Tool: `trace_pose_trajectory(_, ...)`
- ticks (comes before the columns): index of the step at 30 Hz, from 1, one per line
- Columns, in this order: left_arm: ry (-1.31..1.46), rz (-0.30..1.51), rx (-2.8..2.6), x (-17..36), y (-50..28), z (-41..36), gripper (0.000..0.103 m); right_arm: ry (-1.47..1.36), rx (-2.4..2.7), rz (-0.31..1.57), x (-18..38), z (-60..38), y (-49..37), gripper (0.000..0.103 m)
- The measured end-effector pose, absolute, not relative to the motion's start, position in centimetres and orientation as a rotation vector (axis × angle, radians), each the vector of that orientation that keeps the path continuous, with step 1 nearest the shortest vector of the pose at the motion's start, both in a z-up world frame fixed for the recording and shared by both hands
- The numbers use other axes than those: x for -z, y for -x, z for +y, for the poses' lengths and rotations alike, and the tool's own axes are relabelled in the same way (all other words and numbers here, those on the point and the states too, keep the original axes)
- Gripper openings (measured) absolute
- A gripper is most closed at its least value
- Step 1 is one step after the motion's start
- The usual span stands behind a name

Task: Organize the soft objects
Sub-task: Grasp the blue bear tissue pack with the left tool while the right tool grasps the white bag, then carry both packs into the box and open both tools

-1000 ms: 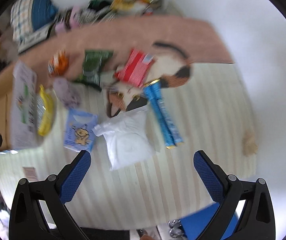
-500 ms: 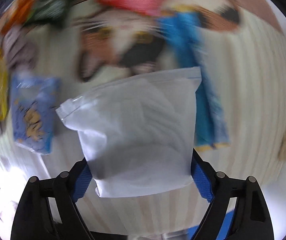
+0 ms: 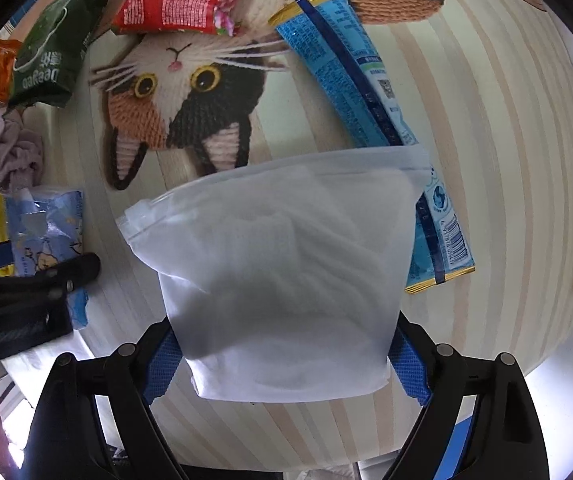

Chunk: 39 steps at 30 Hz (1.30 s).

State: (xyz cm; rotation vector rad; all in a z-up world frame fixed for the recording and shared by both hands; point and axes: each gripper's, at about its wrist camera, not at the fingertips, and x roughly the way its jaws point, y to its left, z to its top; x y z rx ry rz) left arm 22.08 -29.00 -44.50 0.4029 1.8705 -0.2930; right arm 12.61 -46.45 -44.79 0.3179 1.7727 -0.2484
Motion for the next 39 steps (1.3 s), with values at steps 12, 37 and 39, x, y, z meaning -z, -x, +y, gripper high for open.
trace_pose_trajectory(12,-0.241,1.687,0.293,32.9,-21.0,-23.3,0.046,-0.399,0.195,1.695,37.5,-43.4,-11.9,0.076)
trace_pose_trajectory(37,0.206,1.775,0.11,32.8,-35.1,9.8,0.047,-0.205,-0.096,1.62,31.9,-3.6,-31.7,0.076)
trace_pose_trajectory(39,0.223,1.821,0.12,35.0,-35.9,10.0,0.048,-0.178,-0.071,1.643,34.2,-3.3,-33.1,0.076)
